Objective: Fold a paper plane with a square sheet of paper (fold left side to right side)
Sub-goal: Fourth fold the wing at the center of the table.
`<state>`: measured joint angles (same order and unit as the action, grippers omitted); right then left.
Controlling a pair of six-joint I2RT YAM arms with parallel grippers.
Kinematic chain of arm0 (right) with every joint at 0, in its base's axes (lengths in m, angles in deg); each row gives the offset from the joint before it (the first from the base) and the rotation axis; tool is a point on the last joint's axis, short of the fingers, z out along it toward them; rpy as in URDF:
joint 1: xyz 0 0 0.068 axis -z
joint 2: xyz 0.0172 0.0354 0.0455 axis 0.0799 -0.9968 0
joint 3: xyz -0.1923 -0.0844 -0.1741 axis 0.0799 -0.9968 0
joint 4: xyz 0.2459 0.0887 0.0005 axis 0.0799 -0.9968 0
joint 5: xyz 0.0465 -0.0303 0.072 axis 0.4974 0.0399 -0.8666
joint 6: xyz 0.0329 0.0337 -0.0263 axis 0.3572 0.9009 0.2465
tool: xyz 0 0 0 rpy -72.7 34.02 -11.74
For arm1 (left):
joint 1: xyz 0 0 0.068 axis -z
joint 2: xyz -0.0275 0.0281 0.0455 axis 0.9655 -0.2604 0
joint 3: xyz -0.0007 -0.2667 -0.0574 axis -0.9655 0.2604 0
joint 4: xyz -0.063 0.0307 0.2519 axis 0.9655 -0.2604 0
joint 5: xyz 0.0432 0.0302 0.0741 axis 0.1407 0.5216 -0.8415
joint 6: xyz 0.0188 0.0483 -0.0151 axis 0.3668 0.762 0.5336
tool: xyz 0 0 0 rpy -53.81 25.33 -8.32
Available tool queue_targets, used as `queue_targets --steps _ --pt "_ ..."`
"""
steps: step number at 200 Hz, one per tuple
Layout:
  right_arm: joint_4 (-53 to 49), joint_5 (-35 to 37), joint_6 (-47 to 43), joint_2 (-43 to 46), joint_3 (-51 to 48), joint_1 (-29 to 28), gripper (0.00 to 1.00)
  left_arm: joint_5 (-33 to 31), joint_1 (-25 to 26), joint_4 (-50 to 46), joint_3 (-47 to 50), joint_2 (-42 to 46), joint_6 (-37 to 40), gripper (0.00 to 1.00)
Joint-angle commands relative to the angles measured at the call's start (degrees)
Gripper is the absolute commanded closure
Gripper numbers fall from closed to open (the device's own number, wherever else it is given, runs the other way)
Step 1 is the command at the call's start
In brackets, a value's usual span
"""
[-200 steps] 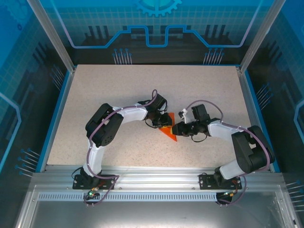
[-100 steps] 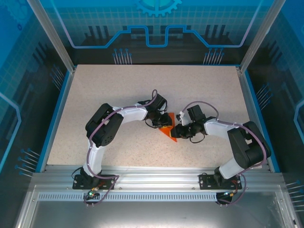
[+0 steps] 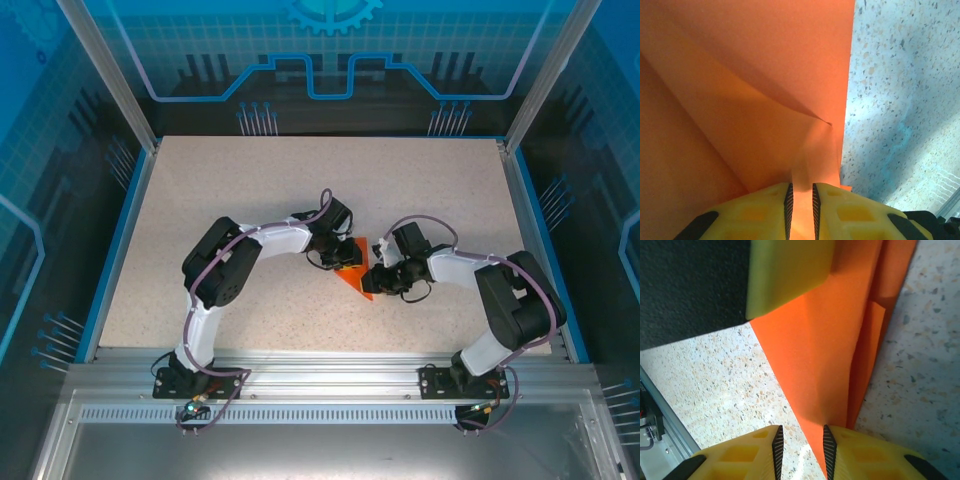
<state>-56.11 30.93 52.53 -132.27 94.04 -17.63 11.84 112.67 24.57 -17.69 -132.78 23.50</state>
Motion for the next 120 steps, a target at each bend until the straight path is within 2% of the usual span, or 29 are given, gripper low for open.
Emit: queue_targets --steps 1,120 --pt "-3.01 0.44 -0.7 -0.75 0.51 -0.74 0.71 -0.84 -0.45 -1.77 -1.61 -1.56 0.95 0.77" --pt "-3.26 -2.31 -0.5 0.22 -1.07 -1.81 0.74 -1.29 -0.5 -1.83 -1.34 -2.47 0.6 0.77"
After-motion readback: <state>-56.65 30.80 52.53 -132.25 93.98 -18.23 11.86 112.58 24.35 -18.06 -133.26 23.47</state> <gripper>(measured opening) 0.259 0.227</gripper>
